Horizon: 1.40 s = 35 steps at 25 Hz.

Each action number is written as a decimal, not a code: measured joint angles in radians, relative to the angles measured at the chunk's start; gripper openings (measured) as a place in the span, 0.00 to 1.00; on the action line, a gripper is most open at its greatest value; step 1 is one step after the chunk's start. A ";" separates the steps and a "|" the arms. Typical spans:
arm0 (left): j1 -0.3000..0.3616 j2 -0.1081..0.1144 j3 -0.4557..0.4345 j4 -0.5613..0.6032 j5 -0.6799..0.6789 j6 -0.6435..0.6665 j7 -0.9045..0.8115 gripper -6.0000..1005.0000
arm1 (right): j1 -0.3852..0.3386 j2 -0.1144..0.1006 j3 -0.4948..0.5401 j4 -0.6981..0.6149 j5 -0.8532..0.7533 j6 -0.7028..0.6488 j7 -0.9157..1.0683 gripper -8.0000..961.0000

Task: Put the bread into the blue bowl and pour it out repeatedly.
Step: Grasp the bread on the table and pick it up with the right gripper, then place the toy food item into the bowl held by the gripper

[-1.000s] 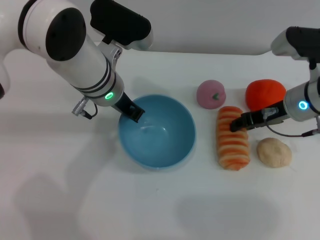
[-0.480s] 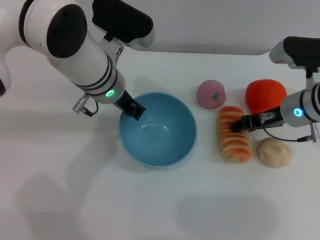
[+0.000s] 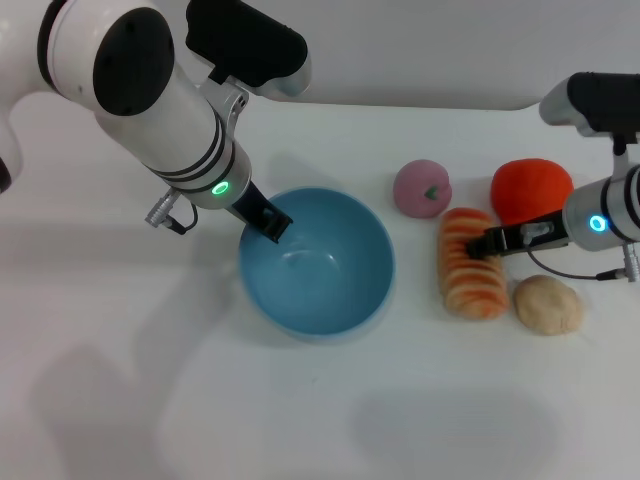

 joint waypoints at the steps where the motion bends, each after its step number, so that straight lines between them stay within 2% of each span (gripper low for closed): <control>1: 0.000 0.000 0.000 0.000 0.000 -0.002 0.000 0.01 | -0.005 -0.001 0.000 -0.011 0.005 -0.004 -0.004 0.45; 6: 0.000 -0.001 0.000 0.000 0.000 -0.005 0.000 0.01 | -0.025 -0.006 0.000 -0.045 0.077 -0.036 -0.077 0.39; 12: 0.000 -0.003 0.000 0.000 0.000 -0.006 0.000 0.01 | -0.031 -0.006 0.000 -0.058 0.085 -0.055 -0.095 0.34; 19: -0.010 -0.002 0.000 0.000 0.002 -0.032 0.000 0.01 | -0.123 -0.009 0.014 -0.264 0.096 -0.169 -0.095 0.31; 21: -0.013 -0.002 -0.004 -0.001 0.003 -0.046 -0.004 0.01 | -0.142 -0.010 0.051 -0.320 0.101 -0.217 -0.119 0.26; 25: -0.026 -0.004 -0.044 -0.016 -0.007 -0.072 -0.010 0.00 | -0.144 -0.011 0.102 -0.345 0.123 -0.277 -0.182 0.23; 30: -0.086 -0.005 -0.060 -0.090 -0.016 -0.133 -0.011 0.00 | -0.155 -0.012 0.136 -0.426 0.248 -0.374 -0.320 0.19; 35: -0.130 -0.008 -0.059 -0.162 -0.048 -0.140 -0.011 0.01 | -0.158 -0.011 0.123 -0.489 0.423 -0.461 -0.474 0.17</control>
